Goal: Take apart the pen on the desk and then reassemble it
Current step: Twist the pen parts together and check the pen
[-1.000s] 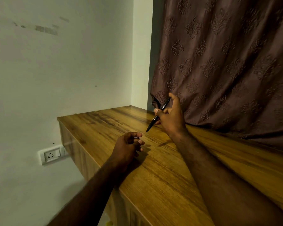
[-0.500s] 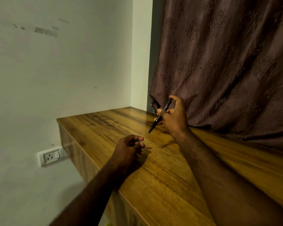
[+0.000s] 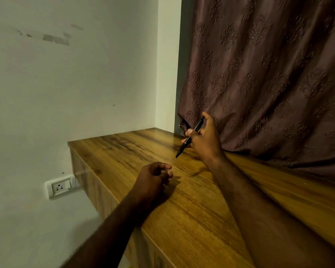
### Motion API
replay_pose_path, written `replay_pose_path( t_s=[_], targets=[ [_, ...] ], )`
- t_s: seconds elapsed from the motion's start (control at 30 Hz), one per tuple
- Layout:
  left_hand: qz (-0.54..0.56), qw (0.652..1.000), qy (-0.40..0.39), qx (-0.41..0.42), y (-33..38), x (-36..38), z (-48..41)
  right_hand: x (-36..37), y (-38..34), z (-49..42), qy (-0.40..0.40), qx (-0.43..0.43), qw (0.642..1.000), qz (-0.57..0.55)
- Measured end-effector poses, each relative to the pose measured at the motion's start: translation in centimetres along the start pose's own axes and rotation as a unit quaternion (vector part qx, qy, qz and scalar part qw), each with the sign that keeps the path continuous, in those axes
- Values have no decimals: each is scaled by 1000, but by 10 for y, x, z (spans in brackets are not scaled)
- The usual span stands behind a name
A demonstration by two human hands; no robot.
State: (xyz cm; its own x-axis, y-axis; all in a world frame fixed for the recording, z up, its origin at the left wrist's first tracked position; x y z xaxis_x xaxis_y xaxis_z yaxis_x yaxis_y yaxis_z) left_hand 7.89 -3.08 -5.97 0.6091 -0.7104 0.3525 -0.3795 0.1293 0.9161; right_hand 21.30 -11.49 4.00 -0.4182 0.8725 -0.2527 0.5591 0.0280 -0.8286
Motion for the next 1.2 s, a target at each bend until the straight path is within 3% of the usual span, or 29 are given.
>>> replay_pose_path(
  t_s=[0.67, 1.2],
  targets=[
    [-33, 999, -36, 0, 6, 4, 6, -1, -2, 6, 2, 13, 1000, -25],
    [-40, 996, -50, 54, 16, 6, 11, 0, 22, 6, 36, 141, 972, -185]
  ],
)
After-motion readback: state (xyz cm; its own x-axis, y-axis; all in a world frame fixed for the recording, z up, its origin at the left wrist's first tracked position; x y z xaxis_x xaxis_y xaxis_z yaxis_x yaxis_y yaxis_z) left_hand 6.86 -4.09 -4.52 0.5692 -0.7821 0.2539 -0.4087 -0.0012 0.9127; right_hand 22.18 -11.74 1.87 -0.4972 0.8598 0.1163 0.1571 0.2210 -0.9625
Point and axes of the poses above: each hand's wrist, its own z-axis away from the middle knuckle, its own x-axis out of the palm, y = z × x, the point moved 4 cm from there along -z, towards the middle knuckle, and after that the axes turned 14 degrees about z, right-handed, at the moved point
